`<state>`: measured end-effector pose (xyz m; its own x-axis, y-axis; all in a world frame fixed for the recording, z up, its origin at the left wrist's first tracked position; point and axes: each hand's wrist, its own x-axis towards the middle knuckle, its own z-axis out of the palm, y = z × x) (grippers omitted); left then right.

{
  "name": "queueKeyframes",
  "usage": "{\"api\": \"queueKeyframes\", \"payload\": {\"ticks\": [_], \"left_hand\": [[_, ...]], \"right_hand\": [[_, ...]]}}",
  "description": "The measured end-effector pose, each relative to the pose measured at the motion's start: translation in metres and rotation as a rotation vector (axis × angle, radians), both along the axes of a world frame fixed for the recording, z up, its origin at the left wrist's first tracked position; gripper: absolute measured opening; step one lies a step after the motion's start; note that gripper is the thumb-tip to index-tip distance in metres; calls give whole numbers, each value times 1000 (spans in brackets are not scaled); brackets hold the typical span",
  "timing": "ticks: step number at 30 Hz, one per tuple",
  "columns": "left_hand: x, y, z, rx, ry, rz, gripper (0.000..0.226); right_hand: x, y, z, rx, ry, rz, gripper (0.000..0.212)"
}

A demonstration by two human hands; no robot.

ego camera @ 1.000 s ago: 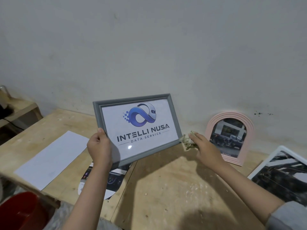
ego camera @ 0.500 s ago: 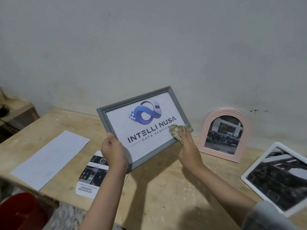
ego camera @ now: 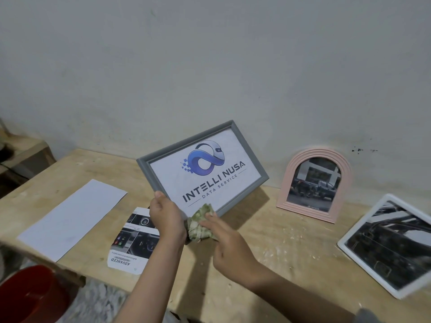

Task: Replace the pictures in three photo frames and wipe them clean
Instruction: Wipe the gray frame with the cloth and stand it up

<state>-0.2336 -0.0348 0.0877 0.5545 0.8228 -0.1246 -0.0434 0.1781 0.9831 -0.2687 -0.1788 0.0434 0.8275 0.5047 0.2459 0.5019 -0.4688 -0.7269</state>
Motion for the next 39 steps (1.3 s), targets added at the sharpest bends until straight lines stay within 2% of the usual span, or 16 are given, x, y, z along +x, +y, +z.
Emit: {"api": "queueKeyframes", "payload": {"ticks": [5,11,14,16,19,23,27,30,34,36,39], "left_hand": [[-2,-2,-2,-23,5,-60,37],[-10,-1,2,-55,25,-112,35],[-11,0,2,-120,4,-146,34],[-10,1,3,-140,-13,-160,32],[-10,1,3,-153,-24,-201,30],[-11,-5,-3,-108,8,-270,33],[-16,-16,-2,72,20,-358,36],[-20,-17,3,235,23,-404,42],[-23,-6,1,215,-4,-412,46],[-26,-7,5,168,-35,-387,43],[-25,-8,6,-59,-101,-345,36]], "right_hand": [[-13,7,8,174,91,0,55],[-12,1,21,318,394,59,38],[-1,-4,33,415,468,79,26],[7,-8,44,423,431,53,23],[25,-8,62,447,307,-38,35],[53,5,92,398,10,-85,34],[82,27,104,214,-314,-13,50],[92,35,93,0,-367,25,68],[79,39,71,-21,-413,56,77],[67,41,63,-16,-397,65,78],[51,44,50,0,-388,62,77]]}}
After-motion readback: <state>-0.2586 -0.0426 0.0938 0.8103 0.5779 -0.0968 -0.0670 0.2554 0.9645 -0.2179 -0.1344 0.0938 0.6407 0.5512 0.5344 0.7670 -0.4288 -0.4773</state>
